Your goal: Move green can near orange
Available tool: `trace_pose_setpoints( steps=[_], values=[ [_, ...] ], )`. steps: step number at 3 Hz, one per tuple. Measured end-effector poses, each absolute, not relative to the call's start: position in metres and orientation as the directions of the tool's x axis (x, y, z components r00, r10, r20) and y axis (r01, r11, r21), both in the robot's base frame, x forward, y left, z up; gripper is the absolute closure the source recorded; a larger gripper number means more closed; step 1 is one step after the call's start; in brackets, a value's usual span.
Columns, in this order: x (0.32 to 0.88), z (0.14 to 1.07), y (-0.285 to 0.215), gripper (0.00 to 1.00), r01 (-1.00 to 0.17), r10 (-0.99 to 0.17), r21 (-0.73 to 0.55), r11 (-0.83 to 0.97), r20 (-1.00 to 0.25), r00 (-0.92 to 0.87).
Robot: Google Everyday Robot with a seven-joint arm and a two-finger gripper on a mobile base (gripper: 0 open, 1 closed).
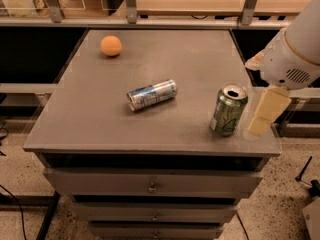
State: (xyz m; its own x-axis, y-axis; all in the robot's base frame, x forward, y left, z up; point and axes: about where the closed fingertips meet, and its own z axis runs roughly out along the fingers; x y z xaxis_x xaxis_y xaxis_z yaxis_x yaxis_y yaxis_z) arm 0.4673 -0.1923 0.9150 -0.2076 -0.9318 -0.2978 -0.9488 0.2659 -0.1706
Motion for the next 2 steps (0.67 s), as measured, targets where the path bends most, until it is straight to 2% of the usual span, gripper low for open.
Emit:
trace_pose_setpoints(
  steps=[1, 2],
  values=[
    [0.474, 0.896, -0.181, 0.00, -0.960, -0.925, -0.131, 0.248, -0.326, -0.195],
    [0.479, 0.890, -0.169, 0.17, -0.966, -0.913, -0.105, 0.236, -0.366, -0.183]
  ],
)
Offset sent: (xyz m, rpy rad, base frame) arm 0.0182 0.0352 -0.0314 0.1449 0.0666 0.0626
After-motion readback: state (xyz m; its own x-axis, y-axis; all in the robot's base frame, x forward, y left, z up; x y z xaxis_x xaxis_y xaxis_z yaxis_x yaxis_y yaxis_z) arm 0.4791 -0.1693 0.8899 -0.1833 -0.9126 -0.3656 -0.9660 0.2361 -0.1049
